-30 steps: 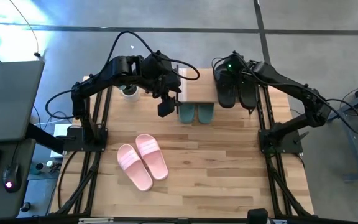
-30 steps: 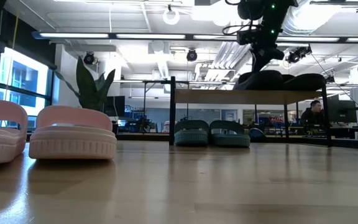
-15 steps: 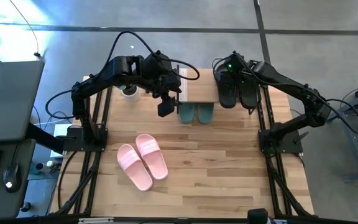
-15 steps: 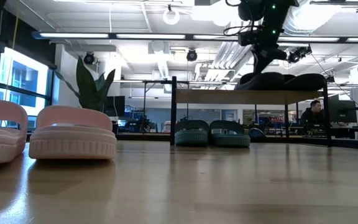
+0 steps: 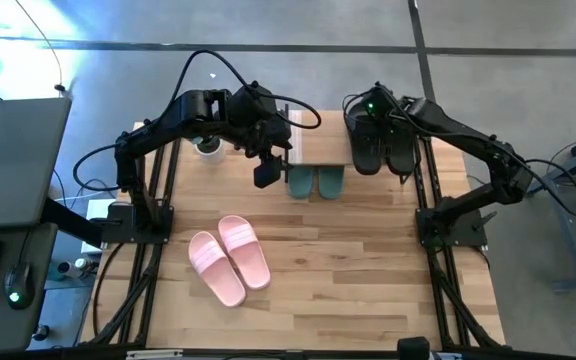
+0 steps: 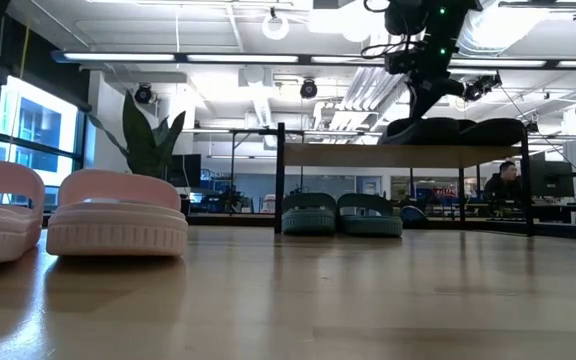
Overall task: Pick and place slides into the shelf
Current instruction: Adjust the black slipper on the shelf
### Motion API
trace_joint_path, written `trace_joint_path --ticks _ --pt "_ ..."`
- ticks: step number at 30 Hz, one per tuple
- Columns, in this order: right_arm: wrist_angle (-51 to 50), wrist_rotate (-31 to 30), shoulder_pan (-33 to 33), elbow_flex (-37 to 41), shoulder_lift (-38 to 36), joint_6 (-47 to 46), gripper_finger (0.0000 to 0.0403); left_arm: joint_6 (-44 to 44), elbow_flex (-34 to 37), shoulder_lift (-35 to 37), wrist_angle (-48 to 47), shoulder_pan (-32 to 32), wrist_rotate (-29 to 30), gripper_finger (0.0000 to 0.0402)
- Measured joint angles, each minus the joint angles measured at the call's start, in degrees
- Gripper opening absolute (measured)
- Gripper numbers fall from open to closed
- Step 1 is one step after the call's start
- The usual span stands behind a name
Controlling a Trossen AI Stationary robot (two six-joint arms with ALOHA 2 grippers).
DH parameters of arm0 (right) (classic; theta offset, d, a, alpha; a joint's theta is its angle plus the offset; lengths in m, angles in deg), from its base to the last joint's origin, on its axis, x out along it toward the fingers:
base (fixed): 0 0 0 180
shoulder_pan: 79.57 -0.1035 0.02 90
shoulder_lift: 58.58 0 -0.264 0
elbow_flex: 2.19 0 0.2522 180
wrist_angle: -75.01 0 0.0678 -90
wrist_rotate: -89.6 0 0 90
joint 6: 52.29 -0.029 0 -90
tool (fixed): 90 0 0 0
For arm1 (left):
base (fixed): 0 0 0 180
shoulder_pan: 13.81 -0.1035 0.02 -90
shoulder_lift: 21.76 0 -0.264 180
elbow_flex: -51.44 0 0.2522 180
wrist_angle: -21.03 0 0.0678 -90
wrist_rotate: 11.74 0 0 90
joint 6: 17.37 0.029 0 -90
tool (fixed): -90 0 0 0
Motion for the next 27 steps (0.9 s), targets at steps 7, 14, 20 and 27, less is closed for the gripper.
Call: trace_joint_path --ticks 7,14,20,27 --pt "-0.69 2.45 0.04 -0.03 0.0 -0.56 0.0 -0.1 0.0 0.0 -0.01 0.0 0.0 0.0255" --pt "-0.84 4.26 0.28 -0.03 -0.02 -1.11 0.0001 -0.11 0.0 0.0 0.01 0.0 0.0 0.0255" --pt "-1.05 5.85 1.25 -0.03 -0.04 -2.1 0.0036 -0.37 0.0 0.0 -0.01 0.0 0.0 0.0255" --pt "-0.85 6.23 1.81 -0.03 -0.02 -2.95 0.0089 -0.39 0.0 0.0 -0.01 0.0 0.0 0.0255"
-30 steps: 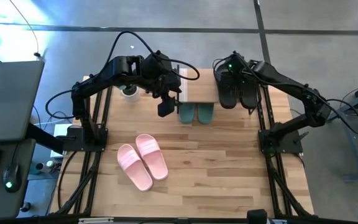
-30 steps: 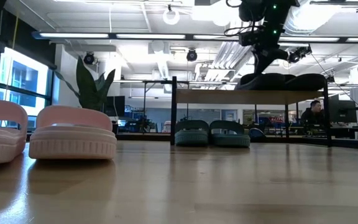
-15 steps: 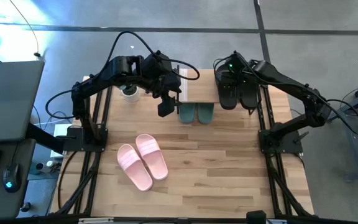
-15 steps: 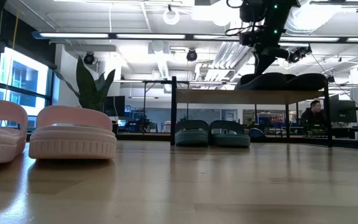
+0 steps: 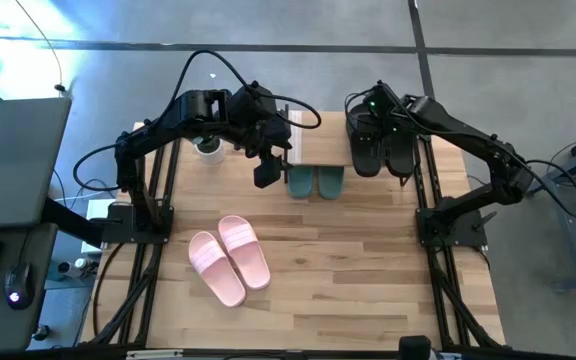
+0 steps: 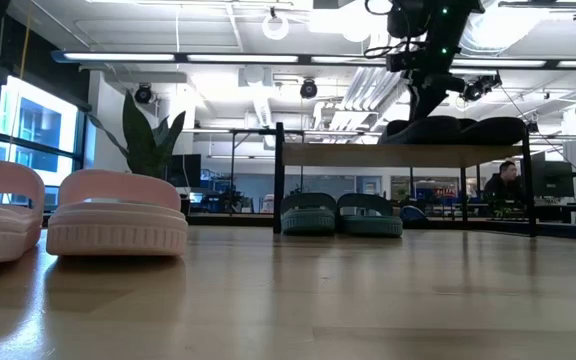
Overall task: Pick and place slides into the shelf
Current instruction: Adjust the black slipper on the shelf, then move the right pink slipper under the shelf
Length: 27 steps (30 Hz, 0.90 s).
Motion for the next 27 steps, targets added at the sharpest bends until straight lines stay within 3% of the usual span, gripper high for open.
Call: trace_joint_path --ticks 7,27 --pt "0.39 -0.4 0.0 0.07 -0.29 -0.02 0.011 0.0 0.0 0.0 0.02 0.0 0.0 0.0255" --pt "-0.25 1.39 -1.64 0.11 -8.07 -4.39 0.011 -0.02 -0.02 0.0 0.96 0.0 0.01 0.0255"
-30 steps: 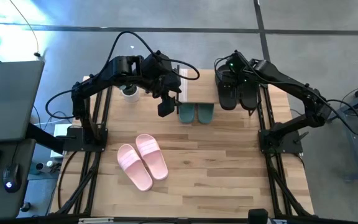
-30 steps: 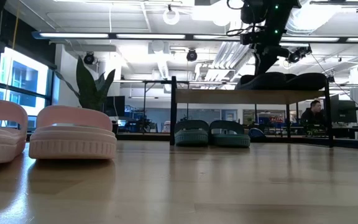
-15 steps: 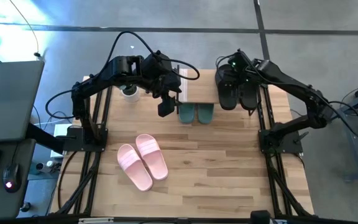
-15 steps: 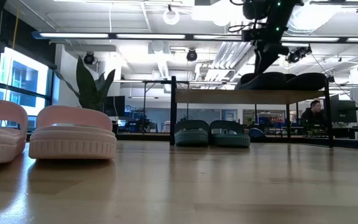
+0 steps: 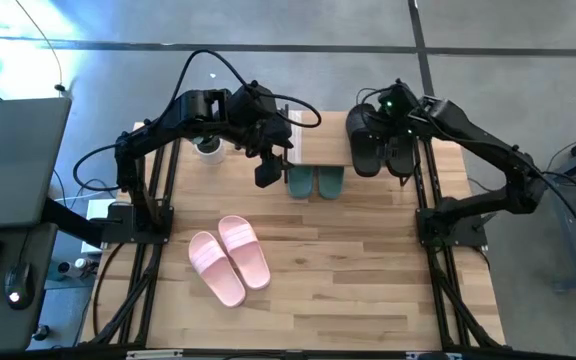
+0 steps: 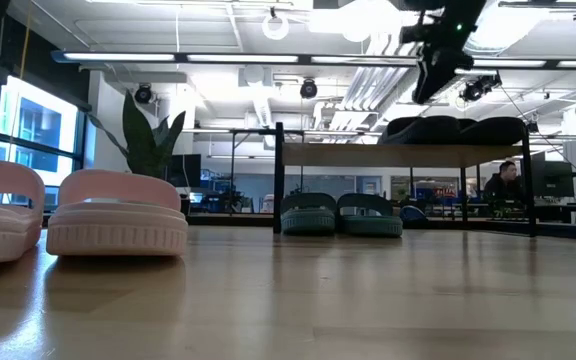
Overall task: Pick and place slides into the shelf
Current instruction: Move the right pink slipper under the shelf
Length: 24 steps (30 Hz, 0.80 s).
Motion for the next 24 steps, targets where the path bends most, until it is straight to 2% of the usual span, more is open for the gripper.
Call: trace_joint_path --ticks 7,13,15,19,21,24 --pt "-0.14 1.87 -3.56 0.0 -7.01 -9.19 0.011 -1.33 0.0 0.0 -0.16 0.0 -0.01 0.0255" --pt "-0.14 8.31 -7.52 0.0 -14.79 -23.04 0.011 -3.05 0.54 -0.44 -2.52 0.0 -1.02 0.0255" --pt "-0.14 11.43 -8.52 0.0 -17.15 -27.89 0.011 -0.03 0.66 -0.61 -3.05 -0.01 -6.01 0.0255" --pt "-0.22 16.29 -10.42 0.0 -21.46 -35.2 0.011 3.19 0.66 -0.48 0.94 1.04 -22.42 0.0255" --pt "-0.55 17.87 -11.39 0.0 -23.42 -36.61 0.011 -0.48 0.66 -0.48 3.36 2.06 -25.18 0.0255" --pt "-2.29 18.55 -12.92 0.0 -26.02 -37.46 0.011 -7.59 0.66 -0.48 5.79 4.77 -24.29 0.0255"
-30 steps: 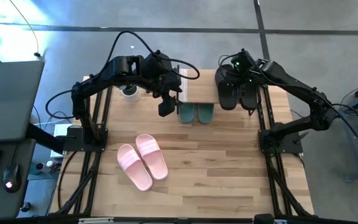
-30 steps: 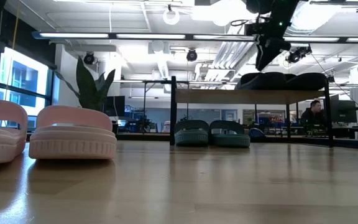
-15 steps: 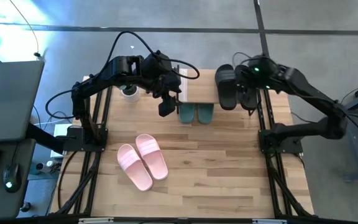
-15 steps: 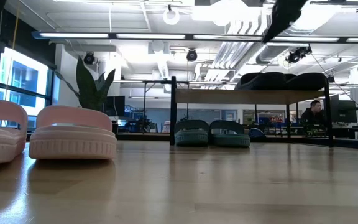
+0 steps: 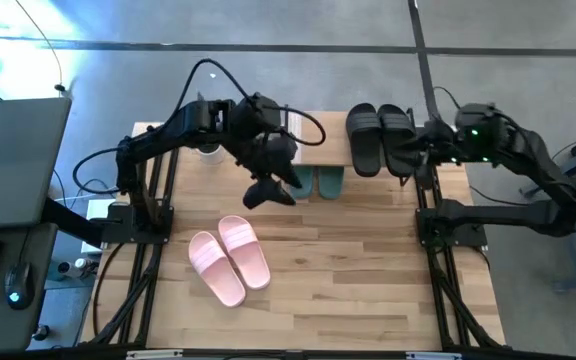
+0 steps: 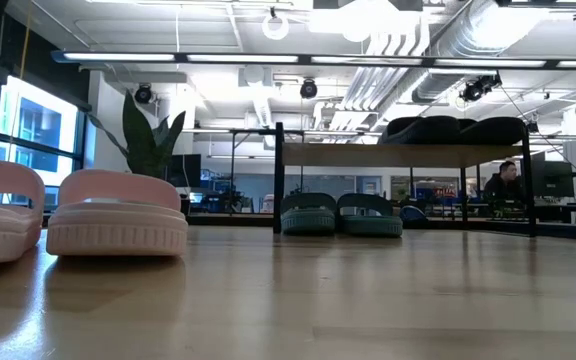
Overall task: Pick and place slides into the shelf
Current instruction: Move the right pink slipper under the shelf
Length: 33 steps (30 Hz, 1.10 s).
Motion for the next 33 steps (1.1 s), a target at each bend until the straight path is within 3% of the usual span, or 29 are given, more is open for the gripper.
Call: trace_joint_path --ticks 8,12,16,20,23,27,29,33 --pt "-9.88 2.26 -3.94 -0.03 -7.79 -2.33 0.011 -8.68 0.09 -1.07 17.52 11.87 3.07 0.0255" --pt "-15.59 2.8 -4.41 -0.04 -11.96 -3.29 0.011 -11.47 -0.09 -0.67 22.58 17.17 18.67 0.0255" --pt "-17.94 2.81 -4.41 -0.04 -16.15 -4.98 0.011 -15.76 0.02 -0.94 16.52 21.12 34.76 0.0255" --pt "-19.75 2.27 -4.3 -0.07 -19.96 -5.98 0.011 -20.03 0.04 -2.51 5.29 23.48 44.49 0.0255" --pt "-24.01 1.16 -4.3 -0.12 -21.6 -5.02 0.011 -21.84 0.11 -4.44 -2.05 23.81 46.35 0.0255" --pt "-29.96 -4.69 -3.78 -0.09 -21.93 -4.5 0.011 -27.62 -0.22 -5.48 -12.85 23.78 49.74 0.0255" --pt "-29.87 -5.66 -3.28 -0.09 -21.95 -4.56 0.011 -28.31 0.16 -6.79 -21.96 24.07 50.01 0.0255" --pt "-28.84 -5.4 -2.34 -0.09 -21.91 -5.55 0.011 -24.68 2.94 -10.07 -21.62 24.94 46.47 0.0255"
